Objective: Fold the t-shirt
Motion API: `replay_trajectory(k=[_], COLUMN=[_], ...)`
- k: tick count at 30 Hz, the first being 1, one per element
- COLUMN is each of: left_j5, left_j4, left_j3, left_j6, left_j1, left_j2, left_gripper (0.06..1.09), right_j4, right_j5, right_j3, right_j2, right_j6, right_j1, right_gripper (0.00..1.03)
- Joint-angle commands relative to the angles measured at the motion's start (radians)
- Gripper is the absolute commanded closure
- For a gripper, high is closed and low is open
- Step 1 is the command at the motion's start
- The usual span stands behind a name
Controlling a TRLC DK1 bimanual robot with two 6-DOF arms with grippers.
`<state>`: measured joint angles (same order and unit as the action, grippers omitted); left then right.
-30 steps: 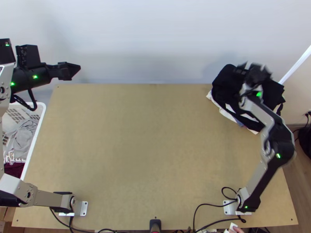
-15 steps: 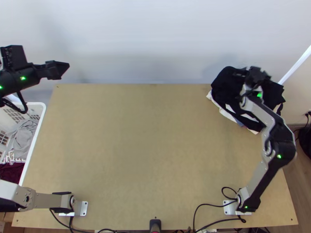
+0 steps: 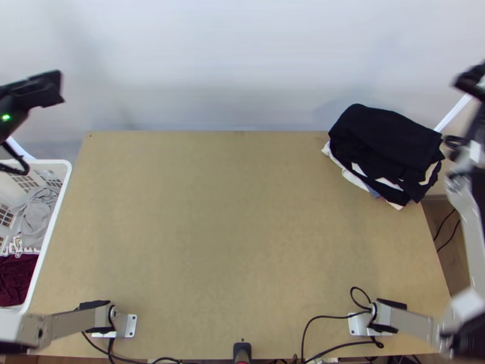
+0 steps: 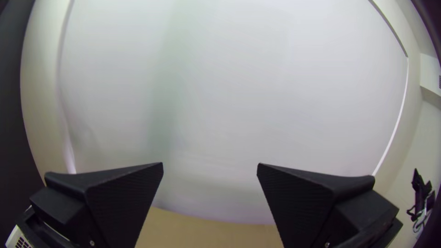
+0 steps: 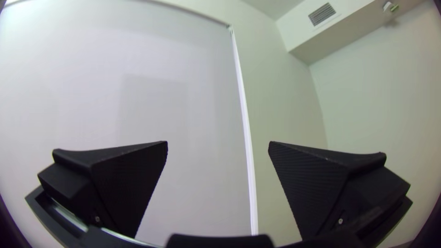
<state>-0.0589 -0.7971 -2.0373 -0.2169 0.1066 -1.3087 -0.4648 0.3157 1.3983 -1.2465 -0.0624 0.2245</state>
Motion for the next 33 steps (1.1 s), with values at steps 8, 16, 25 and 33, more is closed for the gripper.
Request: replay_trajectory(k=[8, 16, 25, 33], left_j5=[0.168, 0.214, 0.237, 0.165], left_j4=[0.538, 0.816, 0.685, 0.728], left_j3=[0.634, 1.172, 1.551, 1.884], left_j6=[0.074, 0.246, 0.186, 0.183], left_j1=[0.011, 0.041, 0.128, 0.099], left_j2=[0.545, 1.046, 1.315, 1.313], left_gripper=[0.10, 0.11, 0.11, 0.11], right_j4=[0.018, 0.012, 0.155, 0.150], right_j5=[-0.333, -0.392, -0.262, -0.228], right_j3=[-0.234, -0.641, -1.007, -1.317], right_j2=[0.550, 1.015, 1.251, 1.253], right_j6=[0.047, 0.076, 0.142, 0.219], right_j1=[0.052, -0.131, -0.212, -0.208], right_gripper=[0.04, 0.04, 0.04, 0.04])
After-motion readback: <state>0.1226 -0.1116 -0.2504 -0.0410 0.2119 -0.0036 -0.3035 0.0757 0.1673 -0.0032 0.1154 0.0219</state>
